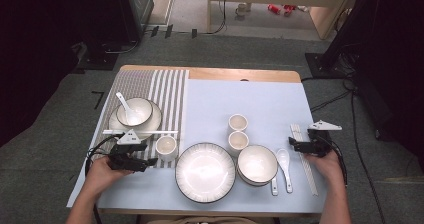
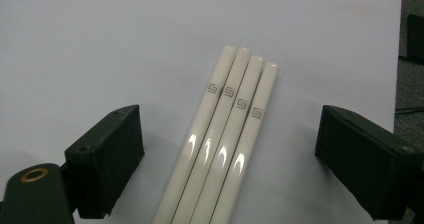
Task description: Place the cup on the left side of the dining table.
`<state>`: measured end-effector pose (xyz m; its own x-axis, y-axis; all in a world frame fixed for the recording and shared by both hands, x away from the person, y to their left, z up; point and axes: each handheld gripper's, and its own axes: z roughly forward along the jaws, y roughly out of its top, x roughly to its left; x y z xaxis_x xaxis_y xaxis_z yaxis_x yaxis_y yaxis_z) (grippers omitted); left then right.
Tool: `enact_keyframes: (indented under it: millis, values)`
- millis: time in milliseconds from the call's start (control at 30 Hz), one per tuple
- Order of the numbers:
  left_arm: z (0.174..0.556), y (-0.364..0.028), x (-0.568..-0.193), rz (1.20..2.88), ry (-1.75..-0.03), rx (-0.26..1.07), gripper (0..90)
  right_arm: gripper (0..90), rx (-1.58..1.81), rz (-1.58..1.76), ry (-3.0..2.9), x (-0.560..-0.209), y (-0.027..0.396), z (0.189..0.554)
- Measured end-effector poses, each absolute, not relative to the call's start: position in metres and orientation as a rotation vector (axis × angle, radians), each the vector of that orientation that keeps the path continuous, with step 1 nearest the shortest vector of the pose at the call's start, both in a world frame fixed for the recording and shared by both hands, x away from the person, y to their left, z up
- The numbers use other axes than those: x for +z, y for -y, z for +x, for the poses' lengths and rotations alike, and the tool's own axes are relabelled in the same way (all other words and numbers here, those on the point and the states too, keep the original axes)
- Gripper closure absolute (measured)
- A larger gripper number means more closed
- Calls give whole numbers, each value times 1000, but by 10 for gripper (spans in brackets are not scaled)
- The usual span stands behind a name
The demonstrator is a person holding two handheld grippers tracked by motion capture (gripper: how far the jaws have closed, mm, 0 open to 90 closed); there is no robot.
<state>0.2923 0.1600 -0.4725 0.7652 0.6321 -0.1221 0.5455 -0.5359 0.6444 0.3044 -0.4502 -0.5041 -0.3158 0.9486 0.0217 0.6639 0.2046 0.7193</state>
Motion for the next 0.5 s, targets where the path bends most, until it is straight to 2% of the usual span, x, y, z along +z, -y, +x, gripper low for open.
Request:
enact_keyframes:
  millis: [500]
  values:
    - [292,-157,-481,2311,-874,191,259,115,892,1495,-2058,-504,450,304]
